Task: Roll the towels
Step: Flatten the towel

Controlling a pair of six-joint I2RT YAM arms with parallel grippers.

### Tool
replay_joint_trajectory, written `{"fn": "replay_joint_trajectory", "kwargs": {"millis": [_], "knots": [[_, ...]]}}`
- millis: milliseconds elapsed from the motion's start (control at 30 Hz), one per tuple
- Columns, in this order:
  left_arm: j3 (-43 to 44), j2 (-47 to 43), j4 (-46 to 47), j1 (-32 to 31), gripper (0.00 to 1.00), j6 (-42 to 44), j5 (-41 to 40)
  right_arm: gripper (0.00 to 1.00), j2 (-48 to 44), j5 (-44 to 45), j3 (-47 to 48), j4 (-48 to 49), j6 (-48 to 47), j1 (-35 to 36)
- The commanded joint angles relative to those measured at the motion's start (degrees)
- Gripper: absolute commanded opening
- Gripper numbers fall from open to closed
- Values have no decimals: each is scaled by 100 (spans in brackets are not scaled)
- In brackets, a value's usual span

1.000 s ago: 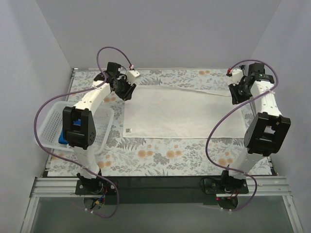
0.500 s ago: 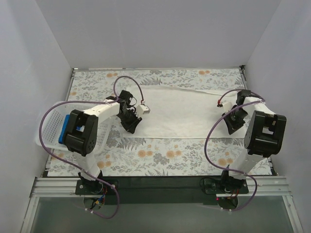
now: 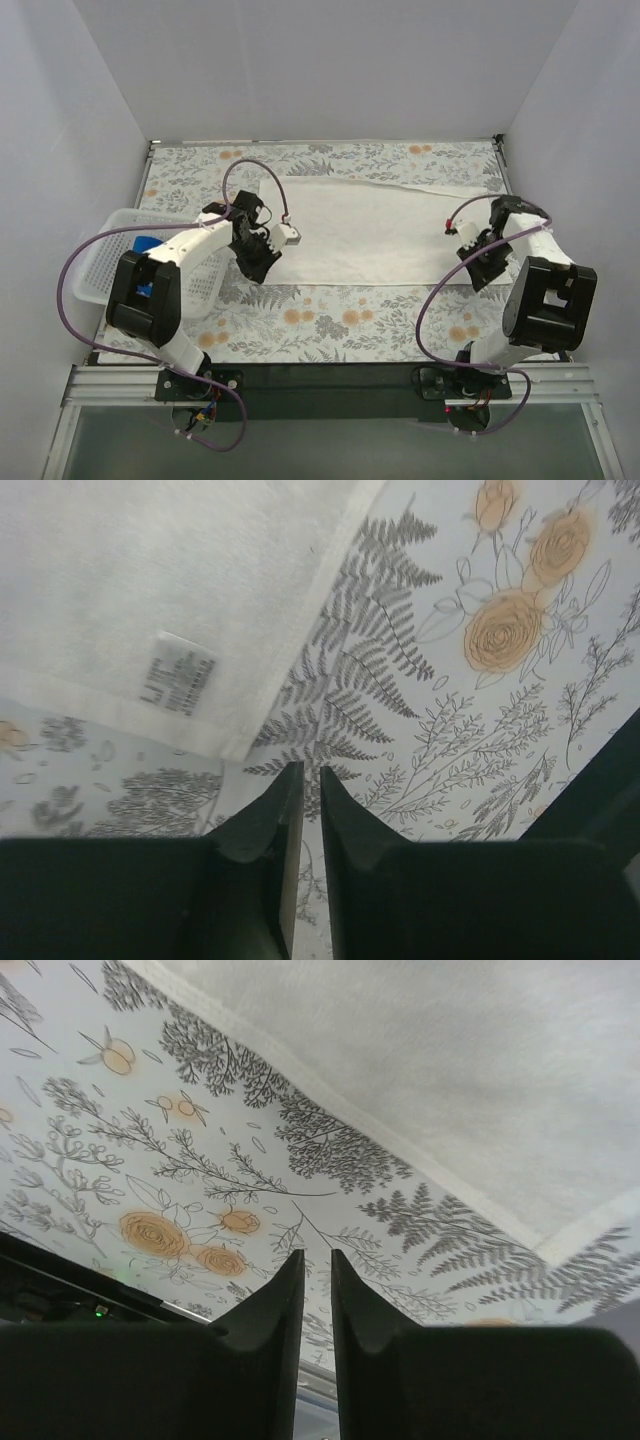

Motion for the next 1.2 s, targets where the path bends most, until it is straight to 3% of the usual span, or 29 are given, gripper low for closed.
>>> {"fn": "replay_joint_trajectory", "kwargs": {"millis": [0, 133, 233, 433, 500, 567, 700, 933, 1167], "knots": [[1001, -154, 73, 16, 14, -45, 291, 20, -205, -804, 1161, -528, -48, -47], [2215, 593, 432, 16, 21, -371, 484, 20, 391, -1061, 2612, -82, 942, -56], [2979, 1305, 846, -63, 25, -766, 704, 12, 1208, -886, 3570, 594, 1708, -64], [4078, 2448, 1172, -537, 27, -1136, 959, 1, 2826, -437, 5205, 1000, 2238, -64], [4177, 2694, 1225, -764, 27, -1145, 1029, 2, 3334, -331, 5696, 1001, 2300, -64], [4194, 2861, 1296, -914, 28, -1145, 1073, 14, 3643, -112, 5900, 1027, 2265, -64], [4081, 3038, 1392, -977, 29, -1224, 1196, 23, 3917, 179, 5972, 1352, 2072, -64], [3676, 3082, 1682, -986, 30, -1329, 1258, 18, 4383, 232, 6095, 1422, 2159, -64], [3614, 3152, 1726, -977, 30, -1408, 1293, 20, 4883, 153, 6507, 1598, 2511, -56]]}}
